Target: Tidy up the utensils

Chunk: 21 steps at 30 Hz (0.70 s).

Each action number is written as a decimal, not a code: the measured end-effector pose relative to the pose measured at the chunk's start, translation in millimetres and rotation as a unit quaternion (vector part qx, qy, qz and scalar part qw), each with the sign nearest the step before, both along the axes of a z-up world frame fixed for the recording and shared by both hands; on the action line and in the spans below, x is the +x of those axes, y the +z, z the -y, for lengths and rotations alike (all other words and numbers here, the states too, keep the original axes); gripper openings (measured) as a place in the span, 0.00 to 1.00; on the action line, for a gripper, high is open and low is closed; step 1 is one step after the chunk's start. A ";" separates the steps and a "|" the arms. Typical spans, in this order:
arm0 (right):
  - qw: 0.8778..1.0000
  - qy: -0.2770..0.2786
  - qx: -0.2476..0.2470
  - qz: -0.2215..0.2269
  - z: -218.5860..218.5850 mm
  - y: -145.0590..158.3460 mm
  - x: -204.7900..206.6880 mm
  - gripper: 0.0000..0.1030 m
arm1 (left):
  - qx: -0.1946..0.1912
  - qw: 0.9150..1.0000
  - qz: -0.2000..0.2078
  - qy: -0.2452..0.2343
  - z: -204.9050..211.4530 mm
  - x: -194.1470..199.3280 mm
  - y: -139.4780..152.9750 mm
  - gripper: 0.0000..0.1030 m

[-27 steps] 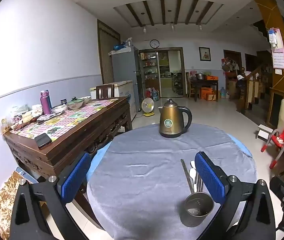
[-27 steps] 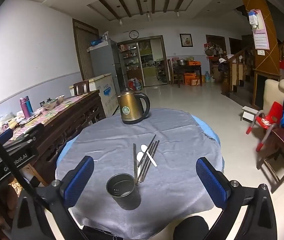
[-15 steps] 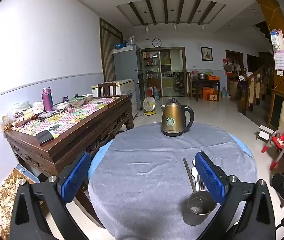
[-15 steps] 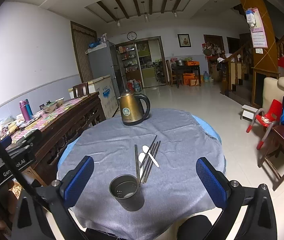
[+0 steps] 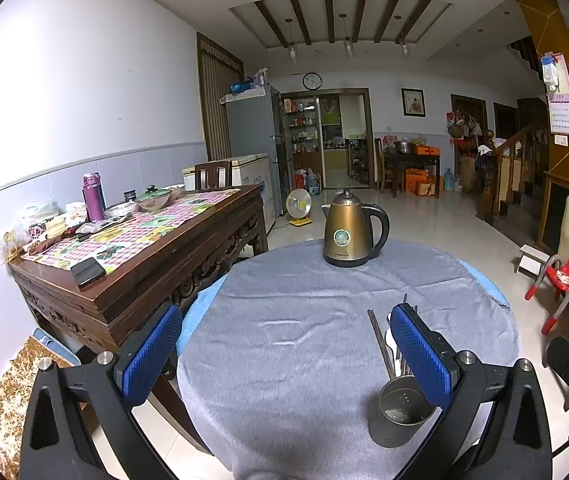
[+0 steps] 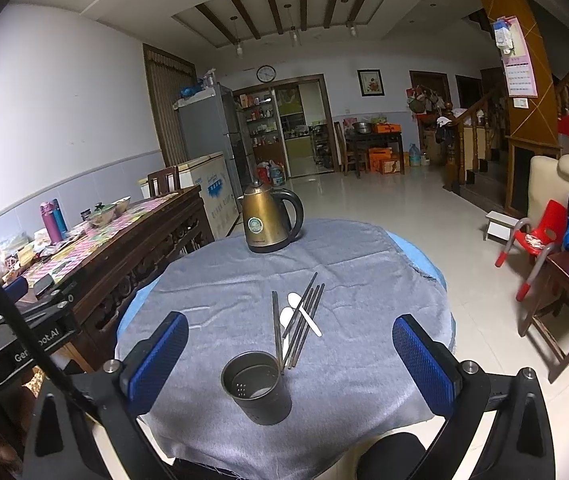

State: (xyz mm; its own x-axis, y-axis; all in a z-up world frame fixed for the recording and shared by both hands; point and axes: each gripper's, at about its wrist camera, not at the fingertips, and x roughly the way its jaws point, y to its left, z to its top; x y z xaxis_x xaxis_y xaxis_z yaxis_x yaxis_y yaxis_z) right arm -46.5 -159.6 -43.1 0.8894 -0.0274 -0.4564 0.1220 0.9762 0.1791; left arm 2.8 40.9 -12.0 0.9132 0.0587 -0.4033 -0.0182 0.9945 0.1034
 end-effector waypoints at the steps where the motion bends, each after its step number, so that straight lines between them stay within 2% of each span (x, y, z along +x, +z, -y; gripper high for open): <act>1: 1.000 0.001 0.001 0.000 0.9 0.6 0.6 1.00 | 0.002 1.000 -0.003 0.000 0.5 0.8 -0.3 1.00; 9: 1.000 0.007 0.004 -0.009 -0.2 -3.0 11.3 1.00 | 0.002 1.000 -0.003 0.002 0.6 9.0 -4.1 1.00; 14: 1.000 0.009 0.017 -0.024 3.6 -6.8 23.1 1.00 | 0.006 1.000 -0.018 0.003 2.3 24.2 -11.9 1.00; 18: 0.999 0.011 0.027 -0.035 14.0 -14.0 40.8 1.00 | -0.009 0.998 -0.063 -0.019 -2.2 55.2 -28.2 1.00; 20: 0.998 0.019 0.033 -0.044 23.0 -21.5 55.5 1.00 | -0.023 0.994 -0.096 -0.043 -5.2 79.7 -43.3 1.00; 21: 0.998 0.023 0.025 -0.046 27.0 -26.7 64.5 0.99 | -0.036 0.989 -0.129 -0.060 -7.0 98.2 -54.8 1.00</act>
